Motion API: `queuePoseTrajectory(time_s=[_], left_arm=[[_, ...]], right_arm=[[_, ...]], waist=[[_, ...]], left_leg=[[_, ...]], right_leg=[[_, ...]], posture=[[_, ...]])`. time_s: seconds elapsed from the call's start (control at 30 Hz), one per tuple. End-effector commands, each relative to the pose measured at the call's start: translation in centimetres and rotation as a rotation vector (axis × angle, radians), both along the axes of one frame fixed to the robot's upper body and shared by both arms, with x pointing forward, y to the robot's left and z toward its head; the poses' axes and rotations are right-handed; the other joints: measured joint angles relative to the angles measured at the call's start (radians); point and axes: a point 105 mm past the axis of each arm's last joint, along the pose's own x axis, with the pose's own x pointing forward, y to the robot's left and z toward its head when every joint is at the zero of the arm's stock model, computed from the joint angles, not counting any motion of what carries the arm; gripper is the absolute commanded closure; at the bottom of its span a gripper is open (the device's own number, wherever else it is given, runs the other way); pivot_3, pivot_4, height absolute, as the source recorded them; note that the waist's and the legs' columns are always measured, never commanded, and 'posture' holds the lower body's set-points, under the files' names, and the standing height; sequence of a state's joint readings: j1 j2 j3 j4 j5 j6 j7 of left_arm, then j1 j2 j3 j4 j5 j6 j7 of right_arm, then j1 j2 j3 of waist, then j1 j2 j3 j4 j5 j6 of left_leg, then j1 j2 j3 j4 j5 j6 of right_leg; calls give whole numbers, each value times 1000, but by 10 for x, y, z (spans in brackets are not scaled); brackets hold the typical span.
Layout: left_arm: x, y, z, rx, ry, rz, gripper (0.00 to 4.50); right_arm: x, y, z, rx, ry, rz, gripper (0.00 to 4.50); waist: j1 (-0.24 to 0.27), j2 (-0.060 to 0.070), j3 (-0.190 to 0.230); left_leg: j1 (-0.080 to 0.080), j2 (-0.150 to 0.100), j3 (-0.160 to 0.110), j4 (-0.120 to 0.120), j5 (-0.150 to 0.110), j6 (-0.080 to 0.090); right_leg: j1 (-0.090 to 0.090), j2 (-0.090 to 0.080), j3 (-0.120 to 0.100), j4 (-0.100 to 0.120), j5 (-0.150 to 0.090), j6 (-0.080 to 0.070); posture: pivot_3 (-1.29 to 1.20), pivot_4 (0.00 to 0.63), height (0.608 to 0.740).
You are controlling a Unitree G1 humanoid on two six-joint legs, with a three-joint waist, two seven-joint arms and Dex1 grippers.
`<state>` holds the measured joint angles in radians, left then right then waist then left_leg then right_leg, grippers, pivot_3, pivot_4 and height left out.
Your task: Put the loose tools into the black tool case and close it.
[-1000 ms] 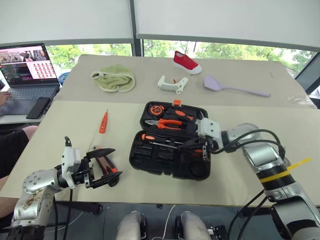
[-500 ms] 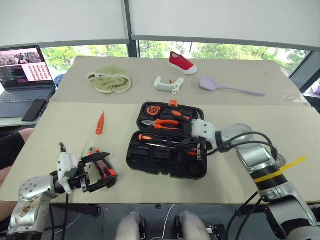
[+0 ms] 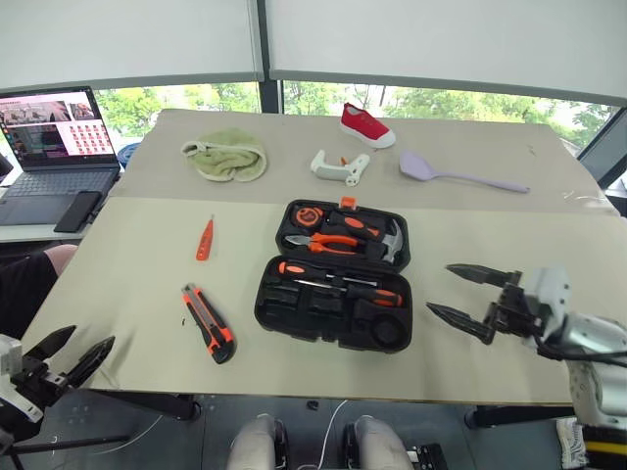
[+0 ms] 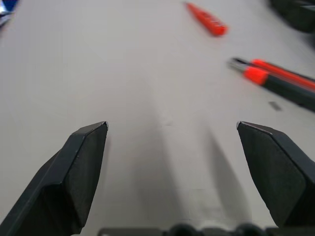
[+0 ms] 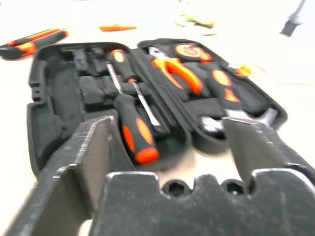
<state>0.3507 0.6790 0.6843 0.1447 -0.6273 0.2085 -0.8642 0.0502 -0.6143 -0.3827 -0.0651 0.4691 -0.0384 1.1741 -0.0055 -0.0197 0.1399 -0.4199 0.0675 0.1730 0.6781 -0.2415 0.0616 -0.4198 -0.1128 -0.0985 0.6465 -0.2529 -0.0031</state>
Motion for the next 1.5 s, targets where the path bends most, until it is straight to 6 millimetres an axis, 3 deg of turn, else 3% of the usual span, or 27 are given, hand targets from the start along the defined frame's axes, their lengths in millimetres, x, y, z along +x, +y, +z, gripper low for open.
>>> queuePoseTrajectory(time_s=[0.03,0.33,0.57,0.9,1.0,1.1,1.3,1.37,1.5], left_arm=[[25,-21,24,-31,-19,-63,0],[119,-87,67,-45,82,-121,0],[191,-111,66,-16,189,-7,0],[223,-135,37,82,336,6,0],[225,-146,28,55,364,-17,698],[223,-156,21,39,396,-49,1822],[219,-147,20,47,392,-33,3922],[218,-145,28,54,337,-71,4020],[217,-148,74,100,46,-289,4020]], right_arm=[[-9,-3,9,82,-48,-27,193],[-7,34,41,180,-213,27,193],[-9,48,42,199,-176,88,193],[-13,45,36,192,-170,53,193],[-14,47,35,194,-166,56,0],[-14,47,35,195,-161,63,0],[-13,48,36,191,-161,69,0],[-13,48,35,185,-158,71,0],[-14,45,37,165,-152,76,0]], waist=[[2,0,0],[3,0,0],[11,-2,0],[13,-3,1],[17,-3,1],[22,-3,1],[23,-3,1],[21,-3,1],[15,-3,1]], left_leg=[[0,0,0,0,0,0],[0,-1,0,0,6,-11],[1,-3,0,0,13,-5],[-2,-3,1,1,13,-5],[-1,-3,1,1,13,-5],[-1,-4,1,1,13,-4],[-1,-4,0,1,13,-4],[-1,-4,0,1,13,-4],[-2,-4,1,1,13,-4]], right_leg=[[0,0,0,0,0,0],[3,1,2,2,0,0],[6,5,1,2,0,0],[2,6,2,3,0,0],[2,6,2,3,0,0],[3,5,2,3,0,0],[3,4,2,3,0,1],[3,4,2,3,0,1],[2,4,2,4,0,1]], posture=[[0,150,738],[0,150,738],[0,150,738],[0,150,738],[0,150,738],[0,150,738],[0,150,738],[0,150,738],[0,150,738]])
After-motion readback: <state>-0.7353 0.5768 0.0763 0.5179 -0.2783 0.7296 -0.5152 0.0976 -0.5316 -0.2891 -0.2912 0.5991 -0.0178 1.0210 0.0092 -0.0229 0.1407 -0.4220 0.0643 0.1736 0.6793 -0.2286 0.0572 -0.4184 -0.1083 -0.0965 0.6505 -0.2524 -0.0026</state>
